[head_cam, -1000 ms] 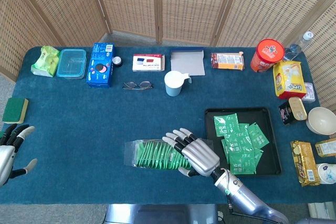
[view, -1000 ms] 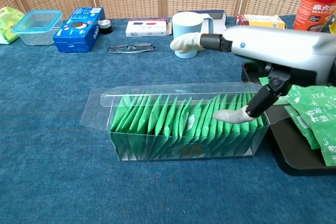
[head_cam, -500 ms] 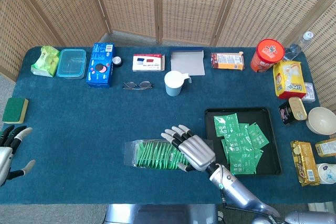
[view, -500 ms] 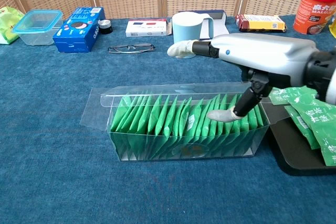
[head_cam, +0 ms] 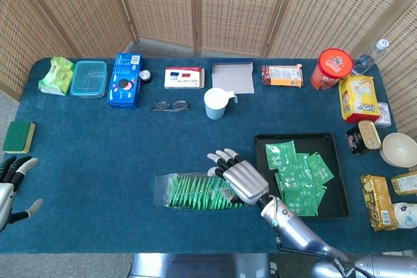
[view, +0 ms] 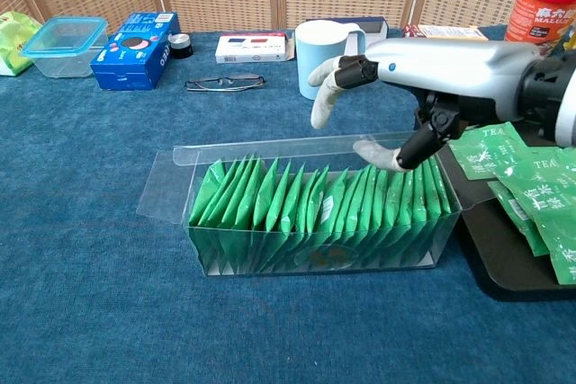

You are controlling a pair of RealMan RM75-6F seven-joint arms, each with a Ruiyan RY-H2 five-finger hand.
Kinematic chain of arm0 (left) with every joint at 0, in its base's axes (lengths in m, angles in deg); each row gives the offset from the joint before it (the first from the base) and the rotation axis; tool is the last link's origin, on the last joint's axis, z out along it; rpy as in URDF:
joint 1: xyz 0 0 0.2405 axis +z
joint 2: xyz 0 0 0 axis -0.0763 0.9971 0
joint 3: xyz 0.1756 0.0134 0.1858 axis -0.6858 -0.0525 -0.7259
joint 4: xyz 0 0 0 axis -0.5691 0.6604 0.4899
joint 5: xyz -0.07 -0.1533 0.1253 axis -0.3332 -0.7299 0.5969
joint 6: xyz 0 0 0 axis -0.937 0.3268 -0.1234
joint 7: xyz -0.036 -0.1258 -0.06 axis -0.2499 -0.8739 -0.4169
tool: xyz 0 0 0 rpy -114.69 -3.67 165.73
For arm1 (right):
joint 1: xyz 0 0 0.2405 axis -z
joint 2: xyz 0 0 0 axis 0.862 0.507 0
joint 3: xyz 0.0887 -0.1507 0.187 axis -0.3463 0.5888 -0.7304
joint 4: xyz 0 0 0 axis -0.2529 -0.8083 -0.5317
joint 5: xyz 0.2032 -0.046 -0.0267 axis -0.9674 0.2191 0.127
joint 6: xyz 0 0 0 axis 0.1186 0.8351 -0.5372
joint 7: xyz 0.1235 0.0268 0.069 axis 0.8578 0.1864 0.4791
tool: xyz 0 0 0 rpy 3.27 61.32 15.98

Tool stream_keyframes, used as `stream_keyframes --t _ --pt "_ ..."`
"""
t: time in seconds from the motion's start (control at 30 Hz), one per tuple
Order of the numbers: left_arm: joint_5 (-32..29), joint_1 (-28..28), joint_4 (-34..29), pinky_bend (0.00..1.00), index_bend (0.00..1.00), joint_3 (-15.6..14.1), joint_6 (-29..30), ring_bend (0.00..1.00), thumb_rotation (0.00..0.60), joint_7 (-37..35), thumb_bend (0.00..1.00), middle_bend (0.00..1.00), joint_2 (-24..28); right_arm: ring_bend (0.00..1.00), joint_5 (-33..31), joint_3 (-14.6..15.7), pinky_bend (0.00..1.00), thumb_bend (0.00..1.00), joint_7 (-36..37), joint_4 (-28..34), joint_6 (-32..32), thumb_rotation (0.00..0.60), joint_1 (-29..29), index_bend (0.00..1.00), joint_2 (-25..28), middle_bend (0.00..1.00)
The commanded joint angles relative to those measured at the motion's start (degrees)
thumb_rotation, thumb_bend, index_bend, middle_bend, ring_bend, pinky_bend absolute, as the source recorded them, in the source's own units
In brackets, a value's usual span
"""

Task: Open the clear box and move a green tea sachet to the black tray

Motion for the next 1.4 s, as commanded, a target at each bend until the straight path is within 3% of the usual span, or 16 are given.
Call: stream_keyframes --t 0.03,0.23,0.57,0.93,1.4 --pt "0.09 -0.02 -0.08 0.22 0.12 -0.03 0.02 0.00 0.600 0.10 0.22 0.11 -0.07 0.00 -1.34 -0.43 0.00 0.54 0.54 0.40 -0.90 0.600 -1.07 0.33 1.12 0.00" --pt "-0.14 -0.02 -0.29 0.22 0.12 -0.10 -0.11 0.00 0.600 0.46 0.22 0.10 -0.01 0.03 -3.30 -1.71 0.00 0.58 2.68 -0.41 -2.37 0.600 -3.10 0.43 2.55 0.01" --pt "0.02 -0.24 -0.37 0.22 0.12 0.07 -0.10 0.00 0.600 0.03 0.22 0.09 0.23 0.07 -9.40 -3.60 0.01 0.59 4.09 -4.01 -3.67 0.600 -7.01 0.59 3.04 0.12" --pt "-0.06 -0.08 0.34 0.22 0.12 -0.16 -0.10 0.00 0.600 -0.62 0.22 0.09 -0.30 0.06 -19.68 -3.84 0.01 0.59 0.81 -6.12 -3.42 0.600 -11.92 0.66 3.86 0.16" --pt "0.19 -0.09 0.61 0.22 0.11 -0.18 0.05 0.00 0.600 -0.85 0.22 0.08 -0.59 0.06 -23.12 -2.73 0.01 0.59 0.36 -5.38 -1.80 0.600 -14.15 0.67 5.57 0.18"
